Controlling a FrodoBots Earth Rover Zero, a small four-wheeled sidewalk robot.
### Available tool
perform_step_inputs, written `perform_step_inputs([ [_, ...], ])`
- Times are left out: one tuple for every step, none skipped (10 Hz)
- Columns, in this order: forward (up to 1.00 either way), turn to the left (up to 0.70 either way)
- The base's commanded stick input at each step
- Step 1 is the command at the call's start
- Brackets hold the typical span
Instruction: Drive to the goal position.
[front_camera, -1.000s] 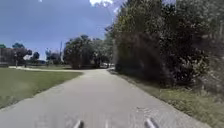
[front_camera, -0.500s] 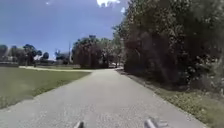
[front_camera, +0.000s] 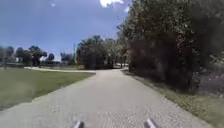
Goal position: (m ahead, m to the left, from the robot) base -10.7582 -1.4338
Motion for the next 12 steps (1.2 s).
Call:
perform_step_inputs([
  [0.50,0.00],
  [0.50,0.25],
  [0.50,0.25],
  [0.50,0.23],
  [0.50,0.09],
  [0.50,0.00],
  [0.50,0.00],
  [0.50,0.07],
  [0.50,0.23],
  [0.50,0.22],
  [0.50,0.04],
  [0.50,0.00],
])
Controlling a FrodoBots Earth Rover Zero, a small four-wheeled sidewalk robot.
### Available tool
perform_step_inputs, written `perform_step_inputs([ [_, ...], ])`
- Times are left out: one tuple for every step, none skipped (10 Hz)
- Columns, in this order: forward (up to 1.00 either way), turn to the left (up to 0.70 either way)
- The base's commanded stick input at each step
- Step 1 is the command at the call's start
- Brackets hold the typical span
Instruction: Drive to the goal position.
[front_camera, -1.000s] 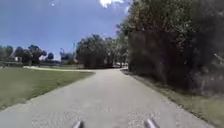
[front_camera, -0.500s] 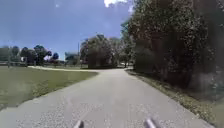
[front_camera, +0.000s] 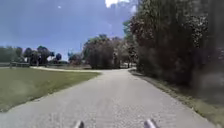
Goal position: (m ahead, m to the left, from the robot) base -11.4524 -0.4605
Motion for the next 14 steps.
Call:
perform_step_inputs([
  [0.50,0.00],
  [0.50,0.00],
  [0.50,0.00],
  [0.50,0.00],
  [0.50,0.00],
  [0.50,0.00],
  [0.50,0.00],
  [0.50,0.00],
  [0.50,-0.05],
  [0.50,-0.25],
  [0.50,-0.25],
  [0.50,-0.25],
  [0.50,-0.25],
  [0.50,-0.25],
])
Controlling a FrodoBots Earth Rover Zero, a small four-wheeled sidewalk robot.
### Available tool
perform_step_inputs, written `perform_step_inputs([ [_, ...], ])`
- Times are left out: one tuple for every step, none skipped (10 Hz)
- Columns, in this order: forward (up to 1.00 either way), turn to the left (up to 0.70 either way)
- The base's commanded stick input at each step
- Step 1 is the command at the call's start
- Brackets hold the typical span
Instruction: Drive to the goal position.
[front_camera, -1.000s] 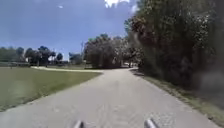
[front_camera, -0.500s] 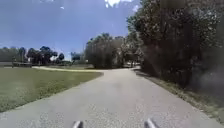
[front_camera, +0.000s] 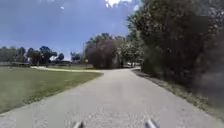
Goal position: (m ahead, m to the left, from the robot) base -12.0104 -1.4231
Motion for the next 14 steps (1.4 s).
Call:
perform_step_inputs([
  [0.50,-0.25],
  [0.50,-0.08],
  [0.50,0.00],
  [0.50,0.00],
  [0.50,0.00],
  [0.50,0.00],
  [0.50,0.00],
  [0.50,0.00],
  [0.50,0.00],
  [0.50,0.00],
  [0.50,0.00],
  [0.50,0.00],
  [0.50,0.00],
  [0.50,0.00],
])
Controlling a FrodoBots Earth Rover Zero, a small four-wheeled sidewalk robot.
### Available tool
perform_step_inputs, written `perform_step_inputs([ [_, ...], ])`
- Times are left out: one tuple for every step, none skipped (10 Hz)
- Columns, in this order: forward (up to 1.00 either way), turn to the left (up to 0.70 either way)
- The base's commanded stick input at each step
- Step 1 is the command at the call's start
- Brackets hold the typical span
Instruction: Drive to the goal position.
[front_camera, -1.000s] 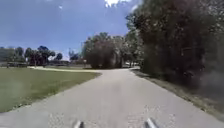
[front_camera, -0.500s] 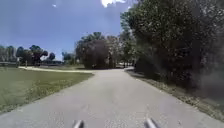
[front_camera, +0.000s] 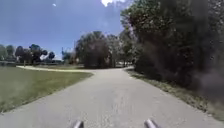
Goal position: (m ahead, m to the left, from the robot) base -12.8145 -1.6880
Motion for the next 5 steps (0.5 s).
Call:
perform_step_inputs([
  [0.50,0.00],
  [0.50,0.00],
  [0.50,0.00],
  [0.50,0.00],
  [0.50,0.00],
])
